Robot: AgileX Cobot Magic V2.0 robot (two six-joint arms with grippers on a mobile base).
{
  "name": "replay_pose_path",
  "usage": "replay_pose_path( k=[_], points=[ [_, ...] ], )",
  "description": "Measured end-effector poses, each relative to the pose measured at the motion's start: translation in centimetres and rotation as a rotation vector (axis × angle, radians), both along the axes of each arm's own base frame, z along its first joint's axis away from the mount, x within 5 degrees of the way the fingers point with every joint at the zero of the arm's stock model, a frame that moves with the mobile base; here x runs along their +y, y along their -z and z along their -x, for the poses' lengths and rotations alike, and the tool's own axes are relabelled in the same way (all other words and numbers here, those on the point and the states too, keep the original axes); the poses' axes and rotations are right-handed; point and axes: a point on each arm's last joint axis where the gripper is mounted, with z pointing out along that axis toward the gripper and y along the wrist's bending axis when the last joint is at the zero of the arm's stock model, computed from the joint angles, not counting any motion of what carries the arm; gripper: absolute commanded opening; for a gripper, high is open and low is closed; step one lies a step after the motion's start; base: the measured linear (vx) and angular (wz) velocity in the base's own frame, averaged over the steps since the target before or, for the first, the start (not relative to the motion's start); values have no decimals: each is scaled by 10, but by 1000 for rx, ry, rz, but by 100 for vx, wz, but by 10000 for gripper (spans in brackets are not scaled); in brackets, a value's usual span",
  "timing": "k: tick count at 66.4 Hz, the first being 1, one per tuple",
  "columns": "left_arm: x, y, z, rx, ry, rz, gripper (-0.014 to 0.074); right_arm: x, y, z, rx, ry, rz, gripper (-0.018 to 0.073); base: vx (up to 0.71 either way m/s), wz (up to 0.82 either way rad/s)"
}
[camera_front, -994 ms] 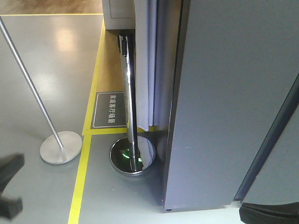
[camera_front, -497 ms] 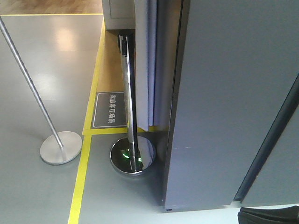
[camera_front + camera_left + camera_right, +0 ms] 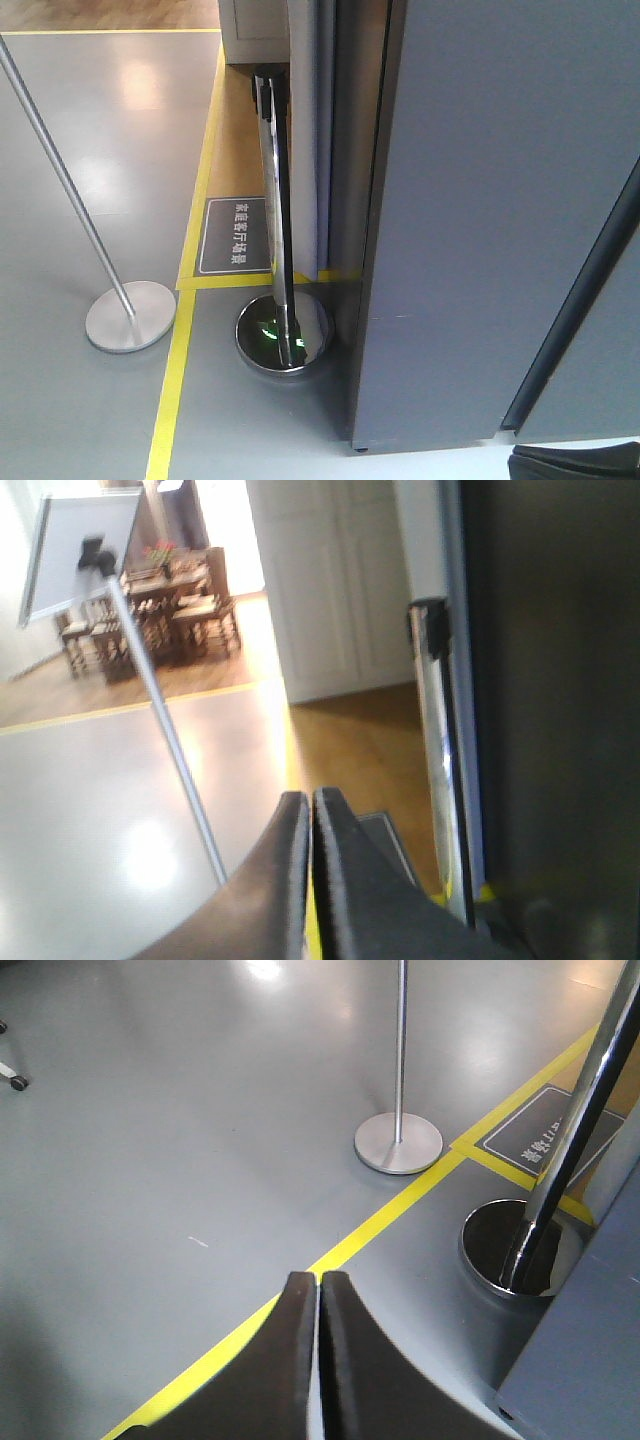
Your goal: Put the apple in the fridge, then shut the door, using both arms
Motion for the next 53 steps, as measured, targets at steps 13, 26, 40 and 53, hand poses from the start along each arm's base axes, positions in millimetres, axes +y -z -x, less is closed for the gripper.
replay_pose_path(
  k=[13, 26, 40, 53],
  points=[
    [2, 1, 0, 11, -21, 62, -8, 0, 0, 1, 6, -9, -1, -2, 0, 0],
    [3, 1, 0, 3, -38, 147, -8, 1, 1, 2, 12, -17, -1, -2, 0, 0],
    [3, 1, 0, 1, -41, 212, -8, 1, 1, 2, 13, -19, -1, -2, 0, 0],
    [3, 1, 0, 1, -42, 216, -8, 1, 1, 2, 13, -20, -1, -2, 0, 0]
  ],
)
